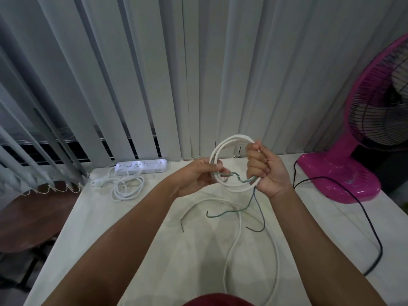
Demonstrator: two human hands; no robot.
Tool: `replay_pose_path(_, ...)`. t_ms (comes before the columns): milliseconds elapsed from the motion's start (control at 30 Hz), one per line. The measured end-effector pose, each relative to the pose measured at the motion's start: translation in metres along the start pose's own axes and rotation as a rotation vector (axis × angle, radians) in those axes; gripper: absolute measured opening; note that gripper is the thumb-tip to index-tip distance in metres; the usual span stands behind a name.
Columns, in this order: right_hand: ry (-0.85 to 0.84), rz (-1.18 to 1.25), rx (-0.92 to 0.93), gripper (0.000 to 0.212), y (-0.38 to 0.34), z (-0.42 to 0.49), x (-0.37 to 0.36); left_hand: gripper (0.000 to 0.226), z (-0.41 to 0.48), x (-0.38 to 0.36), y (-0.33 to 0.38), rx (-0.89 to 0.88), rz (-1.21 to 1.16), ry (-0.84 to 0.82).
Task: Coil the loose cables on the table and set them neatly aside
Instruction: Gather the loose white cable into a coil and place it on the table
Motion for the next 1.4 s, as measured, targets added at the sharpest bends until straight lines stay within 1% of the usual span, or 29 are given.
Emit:
replay_pose_path(100, 0.032, 0.015, 0.086, 0.032, -0.008, 0.002, 0.004, 0.011, -0.001, -0.010, 0.002, -0.043, -0.367, -0.063)
replay_pose_path(167, 0.041, 0.039, 0.133, 0.031, -0.011, 0.005, 0.004, 0.012, 0.001, -0.016, 0.006, -0.060, -0.528, -0.036)
replay_pose_path(233, 0.061, 0.012, 0.183, 0.031, -0.014, 0.008, 0.004, 0.014, 0.006, -0.018, 0.006, -0.013, -0.585, 0.026)
replay_pose_path(300, 0.078, -0.037, 0.225, 0.031, -0.014, 0.011, 0.004, 0.023, 0.007, -0.018, 0.004, 0.065, -0.571, 0.083)
replay_pose_path(367, 0.084, -0.079, 0.236, 0.035, -0.010, 0.013, 0.004, 0.032, 0.006, -0.011, 0.004, 0.127, -0.429, 0.158)
replay_pose_path(467, 0.103, -0.139, 0.202, 0.042, -0.004, 0.014, 0.008, 0.033, 0.001, 0.006, 0.011, 0.128, -0.035, 0.246)
replay_pose_path(533, 0.114, -0.140, 0.170, 0.042, -0.003, 0.012, 0.011, 0.028, -0.002, 0.010, 0.015, 0.070, 0.201, 0.237)
replay_pose_path(600, 0.118, -0.125, 0.131, 0.043, -0.003, 0.011, 0.010, 0.022, -0.005, 0.012, 0.010, 0.022, 0.309, 0.206)
replay_pose_path(667, 0.135, -0.141, 0.114, 0.043, -0.005, 0.007, 0.007, 0.017, -0.009, 0.015, 0.000, 0.014, 0.296, 0.201)
replay_pose_path(733, 0.120, -0.110, 0.115, 0.039, -0.011, 0.004, -0.002, 0.033, -0.012, 0.017, -0.012, 0.032, 0.198, 0.158)
replay_pose_path(767, 0.087, -0.045, 0.111, 0.037, -0.015, 0.002, -0.010, 0.040, -0.014, 0.015, -0.019, 0.051, 0.171, 0.120)
replay_pose_path(800, 0.048, 0.029, 0.104, 0.034, -0.021, 0.001, -0.019, 0.042, -0.015, 0.010, -0.026, 0.067, 0.184, 0.079)
replay_pose_path(867, 0.004, 0.099, 0.095, 0.032, -0.034, -0.003, -0.038, 0.030, -0.015, 0.000, -0.043, 0.096, 0.332, 0.023)
replay_pose_path(900, 0.000, 0.082, 0.101, 0.033, -0.040, -0.004, -0.046, 0.021, -0.013, -0.003, -0.049, 0.099, 0.424, 0.036)
replay_pose_path(933, 0.001, 0.047, 0.106, 0.033, -0.044, -0.005, -0.054, 0.012, -0.009, -0.003, -0.050, 0.081, 0.497, 0.093)
replay_pose_path(967, 0.003, 0.009, 0.102, 0.034, -0.046, -0.006, -0.060, 0.010, -0.005, -0.003, -0.046, 0.050, 0.542, 0.163)
replay_pose_path(1033, 0.002, -0.057, 0.074, 0.034, -0.041, -0.007, -0.067, 0.042, 0.002, -0.005, -0.026, -0.058, 0.597, 0.299)
replay_pose_path(1067, -0.011, -0.074, 0.050, 0.034, -0.036, -0.007, -0.070, 0.057, 0.007, -0.010, -0.015, -0.103, 0.604, 0.332)
replay_pose_path(1100, -0.028, -0.079, 0.027, 0.033, -0.032, -0.006, -0.073, 0.064, 0.011, -0.018, -0.007, -0.131, 0.602, 0.327)
replay_pose_path(1133, -0.038, -0.082, 0.015, 0.033, -0.030, -0.006, -0.075, 0.061, 0.017, -0.029, -0.002, -0.140, 0.596, 0.285)
replay_pose_path(1233, -0.021, -0.100, 0.071, 0.035, -0.036, -0.006, -0.076, 0.019, 0.033, -0.060, -0.006, -0.109, 0.610, 0.127)
replay_pose_path(1267, -0.017, -0.105, 0.109, 0.036, -0.043, -0.008, -0.077, 0.014, 0.036, -0.065, -0.010, -0.115, 0.599, 0.105)
replay_pose_path(1333, -0.061, -0.082, 0.175, 0.034, -0.060, -0.017, -0.084, 0.019, 0.037, -0.061, -0.027, -0.093, 0.597, 0.115)
replay_pose_path(1400, -0.136, -0.053, 0.228, 0.033, -0.081, -0.028, -0.095, 0.021, 0.034, -0.048, -0.052, -0.012, 0.607, 0.125)
Point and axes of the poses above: each hand's wrist, its own z-axis towards the middle knuckle, its own x-axis out of the back of the hand, y = z × x, the point moved 10 cm from there along z, towards the middle knuckle, and after that the axes turned 3 degrees about x, right-handed, at the moved point
